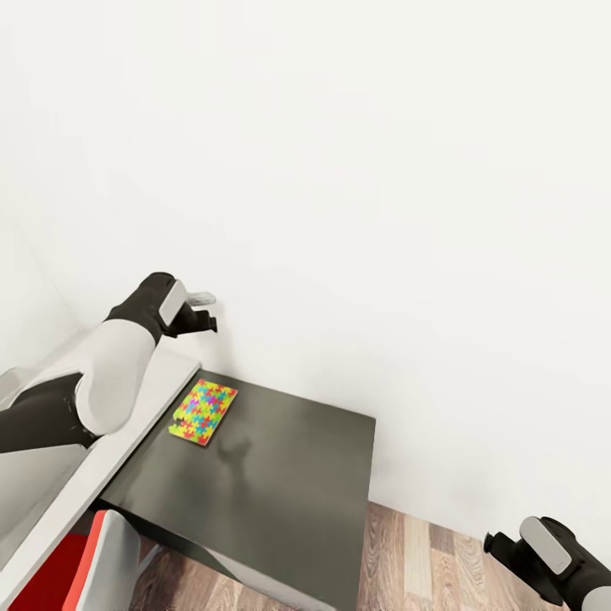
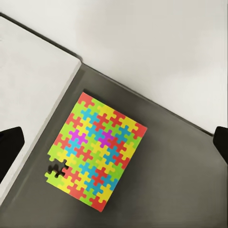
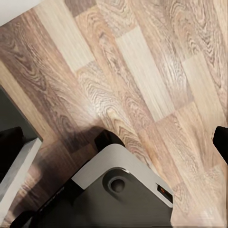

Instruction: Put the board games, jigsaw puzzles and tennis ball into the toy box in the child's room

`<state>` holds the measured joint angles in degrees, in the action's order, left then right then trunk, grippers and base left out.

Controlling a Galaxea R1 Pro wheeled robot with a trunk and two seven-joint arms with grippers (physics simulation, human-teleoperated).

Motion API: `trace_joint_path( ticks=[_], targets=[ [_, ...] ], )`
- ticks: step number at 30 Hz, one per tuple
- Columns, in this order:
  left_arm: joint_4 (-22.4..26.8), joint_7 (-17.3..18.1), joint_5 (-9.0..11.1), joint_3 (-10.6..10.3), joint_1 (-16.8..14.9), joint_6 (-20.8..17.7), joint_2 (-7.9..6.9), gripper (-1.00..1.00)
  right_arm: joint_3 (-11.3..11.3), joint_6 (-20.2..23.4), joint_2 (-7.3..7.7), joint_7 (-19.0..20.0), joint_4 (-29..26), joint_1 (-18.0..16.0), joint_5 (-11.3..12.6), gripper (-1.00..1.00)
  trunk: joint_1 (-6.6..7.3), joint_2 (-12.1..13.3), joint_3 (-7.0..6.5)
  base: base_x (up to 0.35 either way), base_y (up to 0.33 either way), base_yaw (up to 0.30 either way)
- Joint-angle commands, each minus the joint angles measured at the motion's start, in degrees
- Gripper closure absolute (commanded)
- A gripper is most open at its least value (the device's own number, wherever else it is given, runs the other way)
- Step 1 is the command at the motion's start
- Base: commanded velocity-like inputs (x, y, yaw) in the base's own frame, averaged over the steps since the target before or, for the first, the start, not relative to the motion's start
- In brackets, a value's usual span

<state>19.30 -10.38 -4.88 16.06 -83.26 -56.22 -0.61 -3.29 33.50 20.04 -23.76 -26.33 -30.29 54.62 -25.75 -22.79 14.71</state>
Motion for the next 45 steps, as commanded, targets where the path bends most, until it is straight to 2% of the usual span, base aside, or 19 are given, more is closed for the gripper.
trace_joint_path(
  ticks=[1, 9, 16, 28, 45],
  targets=[
    [0.0, 0.1, -0.5, 0.5, -0.2, -0.3, 0.02, -1.0, -0.3, 0.5, 0.07, -0.5, -0.1, 0.0, 0.6, -1.0, -0.03, -0.1, 0.21, 0.0, 0.0, 0.0],
    [0.0, 0.1, -0.6, 0.4, -0.6, -0.7, -0.09, -1.0, -0.3, 2.9, 0.16, -0.5, -0.2, 0.0, 0.6, -1.0, -0.03, -0.1, 0.97, 0.0, 0.0, 0.0],
    [0.1, 0.3, -0.7, 0.2, -0.7, -0.7, 0.18, -1.0, -0.4, 3.2, 0.1, -0.5, -0.2, 0.1, 0.5, -1.0, -0.03, -0.1, 1.62, 0.0, 0.0, 0.0],
    [0.7, 6.7, -1.1, -0.1, -0.7, -0.7, 0.02, -1.0, -0.6, 3.3, 0.17, -0.5, 0.0, 0.1, 0.5, -1.0, -0.03, -0.1, 2.75, 0.0, 0.0, 0.0],
    [0.8, 7.4, -1.3, -0.6, -0.7, -0.9, 0.3, -1.0, -0.6, 3.3, 0.1, -0.5, 0.0, 0.1, 0.5, -1.0, -0.03, -0.1, 4.35, 0.0, 0.0, 0.0]
  ],
)
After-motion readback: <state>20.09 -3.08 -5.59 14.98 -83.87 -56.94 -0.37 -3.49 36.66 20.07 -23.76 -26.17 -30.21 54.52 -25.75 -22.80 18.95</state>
